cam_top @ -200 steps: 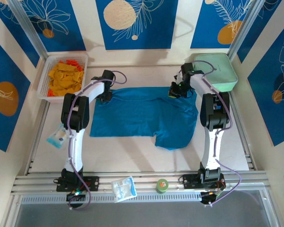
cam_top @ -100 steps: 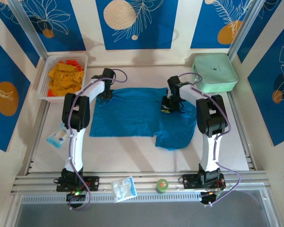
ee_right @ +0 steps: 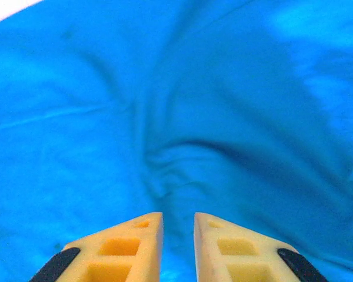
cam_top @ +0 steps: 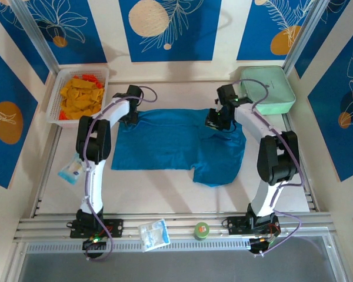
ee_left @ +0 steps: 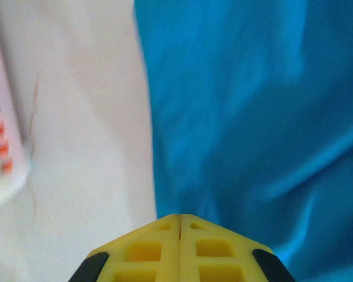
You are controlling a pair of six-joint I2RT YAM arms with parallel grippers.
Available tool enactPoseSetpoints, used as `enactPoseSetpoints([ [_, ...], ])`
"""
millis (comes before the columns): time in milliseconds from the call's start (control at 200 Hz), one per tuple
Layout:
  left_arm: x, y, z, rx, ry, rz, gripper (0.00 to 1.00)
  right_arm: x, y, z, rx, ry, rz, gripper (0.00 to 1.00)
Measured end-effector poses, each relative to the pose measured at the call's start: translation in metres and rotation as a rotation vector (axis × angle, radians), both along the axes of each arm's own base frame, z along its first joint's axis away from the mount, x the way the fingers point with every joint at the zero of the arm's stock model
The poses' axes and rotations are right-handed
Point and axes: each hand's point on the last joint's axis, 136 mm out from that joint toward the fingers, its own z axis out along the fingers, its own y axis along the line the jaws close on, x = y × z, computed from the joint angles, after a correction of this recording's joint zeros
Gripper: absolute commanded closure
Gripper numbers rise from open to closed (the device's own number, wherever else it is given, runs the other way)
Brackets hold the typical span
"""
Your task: Fold and stack the t-shirts
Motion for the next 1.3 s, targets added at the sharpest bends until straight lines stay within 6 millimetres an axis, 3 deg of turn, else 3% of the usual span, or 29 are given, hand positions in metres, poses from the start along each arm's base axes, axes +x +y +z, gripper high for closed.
enactPoseSetpoints([
  [160,-0.057,-0.005,0.021,-0.047,0.023,0.044,0.96,0.014,-0.055,-0.044,-0.08,0.092,-0.084,0.9],
  [310,-0.087,-0.029,0.014,-0.106,0.052,0.032,0.94,0.015,-0.07,-0.092,-0.131,0.205,-0.081,0.94],
  [450,-0.1,-0.039,-0.012,-0.105,0.112,0.046,0.95,0.029,-0.079,-0.088,-0.172,0.181,-0.081,0.97],
  [535,-0.104,-0.033,-0.032,-0.059,0.149,0.075,0.96,0.032,-0.086,-0.09,-0.198,0.189,-0.08,0.98],
  [916,-0.105,-0.014,-0.028,0.05,0.135,0.114,0.95,0.045,-0.123,-0.091,-0.318,0.186,-0.085,0.98],
  [1011,-0.105,-0.013,-0.027,0.051,0.136,0.109,0.87,0.05,-0.127,-0.09,-0.325,0.176,-0.079,0.97],
  [1166,-0.095,-0.019,-0.017,0.038,0.118,0.092,0.77,0.05,-0.124,-0.089,-0.332,0.173,-0.046,0.79],
  [1301,-0.076,-0.031,0.015,0.003,0.041,0.073,0.65,0.039,-0.112,-0.075,-0.327,0.151,-0.006,0.66],
])
